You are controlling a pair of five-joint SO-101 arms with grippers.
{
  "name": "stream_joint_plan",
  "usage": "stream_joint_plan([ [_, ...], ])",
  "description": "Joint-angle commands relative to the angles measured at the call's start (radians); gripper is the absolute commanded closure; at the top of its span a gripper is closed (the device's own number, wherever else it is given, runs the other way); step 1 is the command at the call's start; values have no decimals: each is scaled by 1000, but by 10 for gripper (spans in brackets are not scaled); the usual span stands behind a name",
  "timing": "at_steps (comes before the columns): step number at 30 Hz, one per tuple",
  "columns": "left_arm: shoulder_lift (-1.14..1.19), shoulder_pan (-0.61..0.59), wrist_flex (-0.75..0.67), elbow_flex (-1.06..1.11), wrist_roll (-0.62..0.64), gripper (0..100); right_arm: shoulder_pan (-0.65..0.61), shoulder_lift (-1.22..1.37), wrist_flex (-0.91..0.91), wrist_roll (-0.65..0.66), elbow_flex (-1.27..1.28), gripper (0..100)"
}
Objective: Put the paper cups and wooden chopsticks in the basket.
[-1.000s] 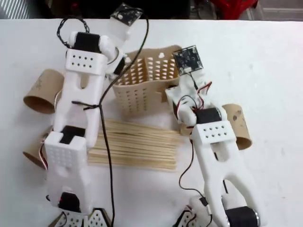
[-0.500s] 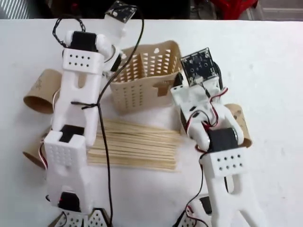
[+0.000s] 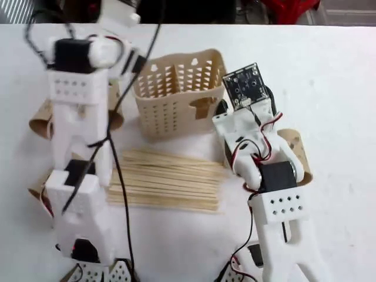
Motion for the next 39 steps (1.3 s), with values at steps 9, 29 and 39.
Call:
stream_joint_plan([
  [9, -450, -231, 12, 6, 64, 786, 272, -107, 478, 563, -199, 869],
  [29, -1147, -234, -227, 1517, -80, 783, 657, -288, 150, 1355, 442, 752],
  [39, -1181, -231, -522, 1904, -38, 783, 662, -278, -36, 1290, 545, 752],
])
